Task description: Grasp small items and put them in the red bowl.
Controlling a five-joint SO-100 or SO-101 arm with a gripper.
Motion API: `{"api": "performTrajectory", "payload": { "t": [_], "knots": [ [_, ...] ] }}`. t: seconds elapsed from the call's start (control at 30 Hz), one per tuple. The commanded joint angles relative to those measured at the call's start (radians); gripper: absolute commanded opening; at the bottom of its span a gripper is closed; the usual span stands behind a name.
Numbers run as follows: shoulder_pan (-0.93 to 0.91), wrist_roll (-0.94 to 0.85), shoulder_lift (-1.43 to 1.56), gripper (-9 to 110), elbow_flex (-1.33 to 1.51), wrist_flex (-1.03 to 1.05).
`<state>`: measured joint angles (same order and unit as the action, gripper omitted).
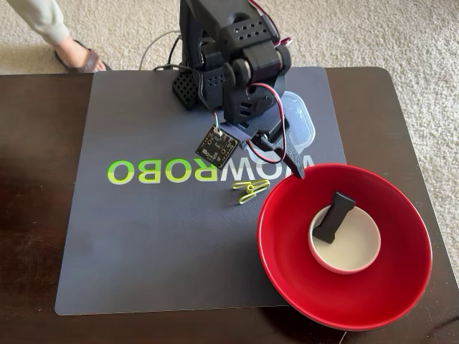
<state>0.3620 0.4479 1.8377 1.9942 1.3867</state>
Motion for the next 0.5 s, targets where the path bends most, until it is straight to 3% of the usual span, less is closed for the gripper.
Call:
{"api": "performTrajectory", "payload": {
  "t": [0.0,0.17,0.47],
  "knots": [
    [-0.058,0.020,-0.026,53,0.064,-0.080],
    [-0.107,-0.002,-0.107,52,0.054,-0.143],
    [-0.121,-0.038,0.075,53,0.092,-0.130]
  ]
}}
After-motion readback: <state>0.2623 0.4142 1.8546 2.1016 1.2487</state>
